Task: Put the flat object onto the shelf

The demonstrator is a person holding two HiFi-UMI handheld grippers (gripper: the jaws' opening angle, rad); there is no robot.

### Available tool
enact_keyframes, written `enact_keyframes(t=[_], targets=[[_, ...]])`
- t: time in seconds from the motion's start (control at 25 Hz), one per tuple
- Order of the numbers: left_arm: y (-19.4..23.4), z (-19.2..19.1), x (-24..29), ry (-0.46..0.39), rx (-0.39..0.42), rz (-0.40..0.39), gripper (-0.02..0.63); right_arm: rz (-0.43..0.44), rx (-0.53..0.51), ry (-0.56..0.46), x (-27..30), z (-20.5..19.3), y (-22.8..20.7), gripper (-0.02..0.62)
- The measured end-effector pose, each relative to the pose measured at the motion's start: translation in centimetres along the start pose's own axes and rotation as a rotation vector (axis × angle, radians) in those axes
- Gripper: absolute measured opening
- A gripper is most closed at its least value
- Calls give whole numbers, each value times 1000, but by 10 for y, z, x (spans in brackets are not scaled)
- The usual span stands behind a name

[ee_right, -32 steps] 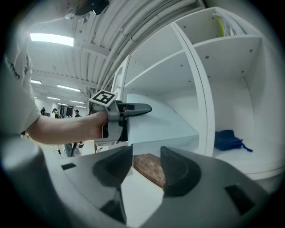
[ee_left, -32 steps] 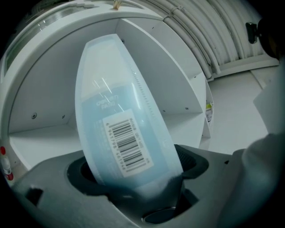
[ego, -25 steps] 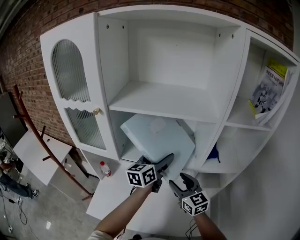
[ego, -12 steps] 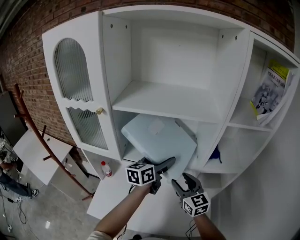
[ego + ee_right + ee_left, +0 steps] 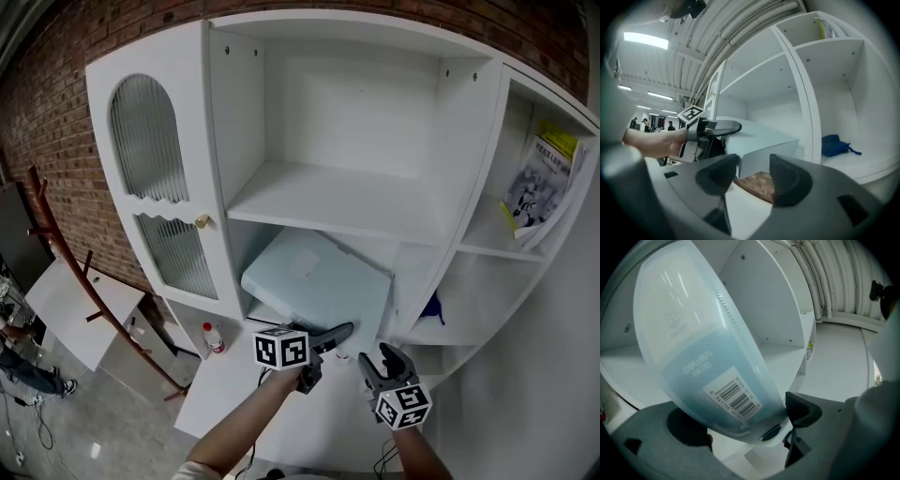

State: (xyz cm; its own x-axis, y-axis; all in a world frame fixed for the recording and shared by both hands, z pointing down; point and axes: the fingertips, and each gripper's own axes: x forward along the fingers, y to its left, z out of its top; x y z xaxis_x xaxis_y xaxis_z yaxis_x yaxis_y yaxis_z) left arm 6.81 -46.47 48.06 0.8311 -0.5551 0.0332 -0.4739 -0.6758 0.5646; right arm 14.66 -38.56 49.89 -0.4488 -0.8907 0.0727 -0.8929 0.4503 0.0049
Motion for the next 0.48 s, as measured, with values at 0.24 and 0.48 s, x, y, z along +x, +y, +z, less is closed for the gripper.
enact_keyframes(t=[0.24, 0.48], targets=[[3, -17, 2, 65, -46, -48, 465, -48, 6, -15, 0, 3, -11, 229], [0, -33, 2, 139, 119, -30, 463, -93, 13, -62, 1, 17, -25, 163]])
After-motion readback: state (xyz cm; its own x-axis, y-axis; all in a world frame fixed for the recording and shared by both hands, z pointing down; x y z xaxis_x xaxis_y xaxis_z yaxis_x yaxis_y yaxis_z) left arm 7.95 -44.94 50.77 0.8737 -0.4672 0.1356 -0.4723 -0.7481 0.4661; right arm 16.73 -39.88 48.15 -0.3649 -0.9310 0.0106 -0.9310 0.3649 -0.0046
